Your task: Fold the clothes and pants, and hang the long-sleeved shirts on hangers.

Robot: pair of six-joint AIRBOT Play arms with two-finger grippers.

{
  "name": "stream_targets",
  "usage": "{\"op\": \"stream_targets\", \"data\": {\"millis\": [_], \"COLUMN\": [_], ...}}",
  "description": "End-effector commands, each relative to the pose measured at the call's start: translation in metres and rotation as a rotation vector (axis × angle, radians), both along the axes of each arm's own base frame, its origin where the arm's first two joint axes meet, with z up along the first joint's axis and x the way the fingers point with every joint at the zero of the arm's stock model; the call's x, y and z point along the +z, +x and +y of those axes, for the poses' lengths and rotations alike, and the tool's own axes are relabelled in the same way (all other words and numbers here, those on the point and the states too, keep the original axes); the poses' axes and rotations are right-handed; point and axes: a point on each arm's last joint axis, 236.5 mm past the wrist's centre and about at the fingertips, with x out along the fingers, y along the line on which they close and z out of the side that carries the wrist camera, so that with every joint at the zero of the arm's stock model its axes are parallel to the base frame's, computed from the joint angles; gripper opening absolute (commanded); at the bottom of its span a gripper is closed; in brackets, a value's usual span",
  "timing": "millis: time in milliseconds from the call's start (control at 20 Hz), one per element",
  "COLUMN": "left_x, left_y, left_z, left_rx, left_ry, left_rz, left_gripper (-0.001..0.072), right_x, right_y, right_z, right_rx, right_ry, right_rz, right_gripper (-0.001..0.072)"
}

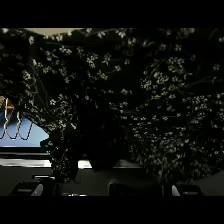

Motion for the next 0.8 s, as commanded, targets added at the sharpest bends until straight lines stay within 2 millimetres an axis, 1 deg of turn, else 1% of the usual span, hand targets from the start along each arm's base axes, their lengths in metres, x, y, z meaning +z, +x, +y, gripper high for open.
{"op": "stream_targets", "data": {"millis": [0, 50, 150, 200, 250, 300, 350, 400, 450, 500, 550, 600, 650, 700, 750], "left_x": [-0.035, -0.056, -0.104, -0.130, -0.155, -0.180, -0.210, -0.240, -0.273, -0.302, -0.330, -0.353, -0.374, -0.392, -0.406], "left_y": [0.035, 0.057, 0.103, 0.127, 0.150, 0.172, 0.195, 0.213, 0.230, 0.244, 0.256, 0.265, 0.272, 0.277, 0.280], "left_z": [0.000, 0.000, 0.001, 0.003, 0.005, 0.007, 0.009, 0.011, 0.011, 0.010, 0.010, 0.010, 0.010, 0.010, 0.010], "left_rx": [0.001, 0.001, 0.005, 0.012, 0.022, 0.033, 0.044, 0.050, 0.051, 0.051, 0.053, 0.054, 0.055, 0.055, 0.056], "left_ry": [0.002, 0.002, -0.004, -0.013, -0.022, -0.031, -0.040, -0.042, -0.040, -0.038, -0.038, -0.037, -0.036, -0.035, -0.034], "left_rz": [0.105, 0.167, 0.296, 0.355, 0.406, 0.455, 0.512, 0.572, 0.646, 0.712, 0.770, 0.817, 0.861, 0.898, 0.925], "left_gripper": [0.0027, 0.0027, 0.0027, 0.0027, 0.0027, 0.0027, 0.0027, 0.0027, 0.0027, 0.0027, 0.0027, 0.0027, 0.0027, 0.0027, 0.0027], "right_x": [-0.022, -0.036, -0.074, -0.098, -0.121, -0.149, -0.179, -0.219, -0.260, -0.306, -0.346, -0.383, -0.413, -0.435, -0.451], "right_y": [0.069, 0.104, 0.184, 0.226, 0.263, 0.301, 0.332, 0.362, 0.383, 0.398, 0.406, 0.410, 0.409, 0.406, 0.400], "right_z": [-0.001, 0.001, 0.010, 0.020, 0.033, 0.048, 0.066, 0.086, 0.105, 0.127, 0.146, 0.164, 0.178, 0.184, 0.189], "right_rx": [0.012, 0.025, 0.081, 0.132, 0.194, 0.250, 0.292, 0.316, 0.328, 0.342, 0.358, 0.374, 0.390, 0.398, 0.414], "right_ry": [0.022, 0.039, 0.111, 0.158, 0.210, 0.259, 0.286, 0.299, 0.305, 0.301, 0.295, 0.282, 0.259, 0.231, 0.200], "right_rz": [0.101, 0.151, 0.256, 0.302, 0.335, 0.364, 0.393, 0.439, 0.500, 0.573, 0.641, 0.706, 0.762, 0.807, 0.851], "right_gripper": [0.0041, 0.0042, 0.0042, 0.0041, 0.0041, 0.0041, 0.0041, 0.0041, 0.0041, 0.0041, 0.0041, 0.0041, 0.0041, 0.0041, 0.0042]}}
